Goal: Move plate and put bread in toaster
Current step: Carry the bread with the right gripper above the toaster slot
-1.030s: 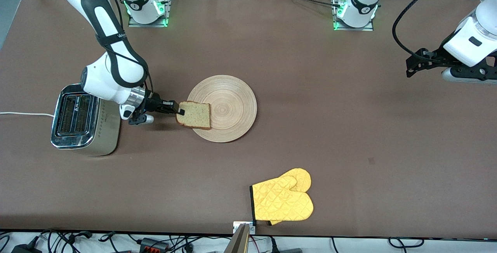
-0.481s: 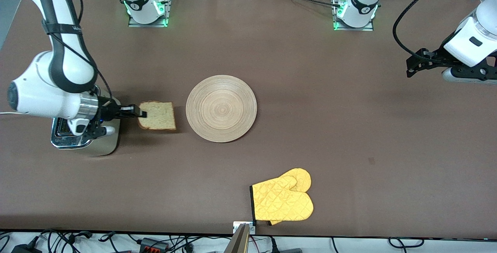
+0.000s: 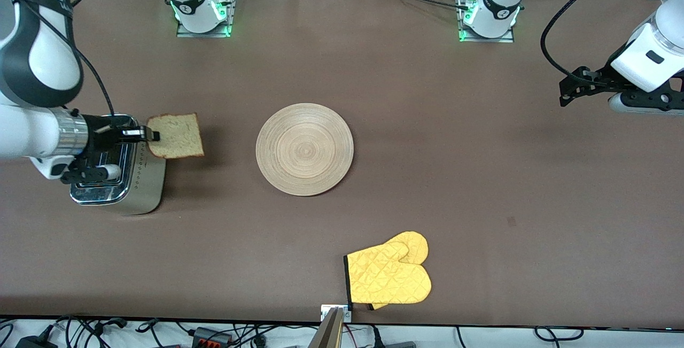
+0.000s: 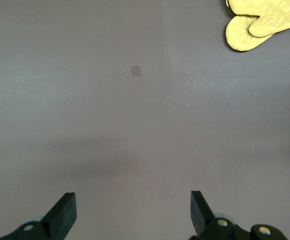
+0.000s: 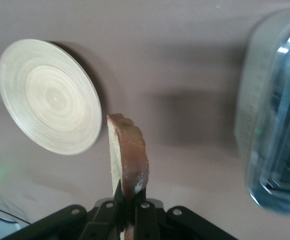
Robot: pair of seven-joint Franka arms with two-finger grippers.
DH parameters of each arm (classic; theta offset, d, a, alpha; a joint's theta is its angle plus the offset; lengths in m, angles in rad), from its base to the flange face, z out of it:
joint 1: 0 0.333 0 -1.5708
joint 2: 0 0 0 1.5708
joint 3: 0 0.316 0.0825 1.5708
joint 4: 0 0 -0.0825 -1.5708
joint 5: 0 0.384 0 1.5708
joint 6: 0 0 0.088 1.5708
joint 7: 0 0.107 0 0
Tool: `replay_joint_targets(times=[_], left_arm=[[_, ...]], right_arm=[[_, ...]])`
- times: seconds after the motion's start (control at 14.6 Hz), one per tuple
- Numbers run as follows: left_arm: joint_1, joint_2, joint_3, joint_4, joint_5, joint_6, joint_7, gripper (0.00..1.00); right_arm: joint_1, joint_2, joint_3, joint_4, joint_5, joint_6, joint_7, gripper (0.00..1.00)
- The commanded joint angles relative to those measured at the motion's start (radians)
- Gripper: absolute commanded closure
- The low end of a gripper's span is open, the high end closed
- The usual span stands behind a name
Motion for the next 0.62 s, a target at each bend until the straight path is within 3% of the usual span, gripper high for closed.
replay_joint_targets(times=[0.0,0.21,0.48,0.55], left_arm=[[0.005,-0.008,0.001,-0.001,-0.009,-0.003,0.021,0.00],[0.005,-0.007,0.001,-0.001,-0.009,-0.003,0.021,0.00],[0.005,-0.009,0.001,-0.001,-0.009,-0.003,0.021,0.00],[0.005,-0.007,0.001,-0.001,-0.009,-0.003,0.021,0.00]], right_arm=[[-0.012,0.063,0.003,0.161,-0.081,-0.100,0.022,1.00],[0.000,0.140,0.010,0.320,-0.278,-0.180,0.008,1.00],[0.046,0.171,0.012,0.344,-0.560,-0.150,-0.177,1.00],[0.049,0.173,0.012,0.344,-0.596,-0.141,-0.195,1.00]])
